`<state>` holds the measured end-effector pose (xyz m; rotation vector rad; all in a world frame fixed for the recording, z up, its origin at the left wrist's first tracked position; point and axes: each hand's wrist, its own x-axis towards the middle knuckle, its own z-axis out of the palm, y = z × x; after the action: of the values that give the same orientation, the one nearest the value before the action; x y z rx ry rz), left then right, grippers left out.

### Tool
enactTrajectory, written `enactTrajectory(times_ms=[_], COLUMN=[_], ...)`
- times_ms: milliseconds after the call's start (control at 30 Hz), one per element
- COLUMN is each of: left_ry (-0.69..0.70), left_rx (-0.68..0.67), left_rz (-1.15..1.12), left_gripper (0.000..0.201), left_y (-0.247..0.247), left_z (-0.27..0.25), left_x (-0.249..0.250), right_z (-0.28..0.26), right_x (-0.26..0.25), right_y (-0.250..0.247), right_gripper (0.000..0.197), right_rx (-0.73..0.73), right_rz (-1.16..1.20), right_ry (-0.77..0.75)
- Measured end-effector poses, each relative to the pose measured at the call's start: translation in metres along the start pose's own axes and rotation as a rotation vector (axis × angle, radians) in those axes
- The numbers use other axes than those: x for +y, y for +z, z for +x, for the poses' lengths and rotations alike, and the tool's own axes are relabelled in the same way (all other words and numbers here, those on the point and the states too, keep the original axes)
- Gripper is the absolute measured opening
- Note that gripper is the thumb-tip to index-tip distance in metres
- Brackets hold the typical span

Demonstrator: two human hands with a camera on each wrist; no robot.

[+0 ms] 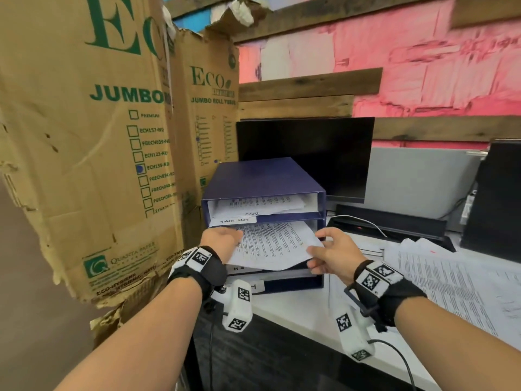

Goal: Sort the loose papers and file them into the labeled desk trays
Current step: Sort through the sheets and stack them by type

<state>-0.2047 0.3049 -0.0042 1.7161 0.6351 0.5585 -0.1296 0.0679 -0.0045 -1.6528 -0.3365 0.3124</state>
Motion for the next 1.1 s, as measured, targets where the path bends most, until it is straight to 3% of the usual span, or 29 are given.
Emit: enactTrajectory(times_ms=[133,233,267,333,400,533,633,767,1100], left_ry=[0.005,0.119,0.159,0.201,0.221,0.152,0.114,0.097,0.212], left_rx=[-0.118,-0.190,-0.191,-0.131,-0.065,-0.178,-0.284,-0.328,-0.256], left_rz=[0.037,0.391,0.518,0.630,0.668,0.847,0.979,1.041,1.007], left_gripper=[0.062,0.076,0.069,0.035,0.011,0.020,0.040,0.042,0.028], left_y=[0.004,-0.003,-0.006,-0.010,-0.011,-0.006,0.001,0.005,0.020], left_z=[-0.008,-0.012,-0.013,-0.010,-0.008,-0.003,0.000,0.001,-0.017], left_x=[0.001,-0.002,-0.001,0.001,0.005,0.014,0.018,0.017,0.023], right_z=[0.008,0.016,0.017,0.019,0.019,0.023,0.022,0.024,0.007], right_x=[-0.006,-0.011,-0.013,-0.014,-0.013,-0.008,-0.014,-0.019,-0.019], right_y=[0.013,0.026,0.029,0.032,0.032,0.021,0.017,0.021,-0.004], right_gripper=[0.017,0.021,0.024,0.029,0.032,0.043,0.053,0.050,0.052], right_rx=[0.173,0.200,0.191,0.144,0.100,0.084,-0.043,-0.195,-0.223], right_rz=[0.193,0.290,0.317,0.304,0.145,-0.711,-1.068,-1.240,-1.190], right_ry=[0.004,0.021,0.031,0.043,0.028,-0.147,-0.182,-0.115,-0.121])
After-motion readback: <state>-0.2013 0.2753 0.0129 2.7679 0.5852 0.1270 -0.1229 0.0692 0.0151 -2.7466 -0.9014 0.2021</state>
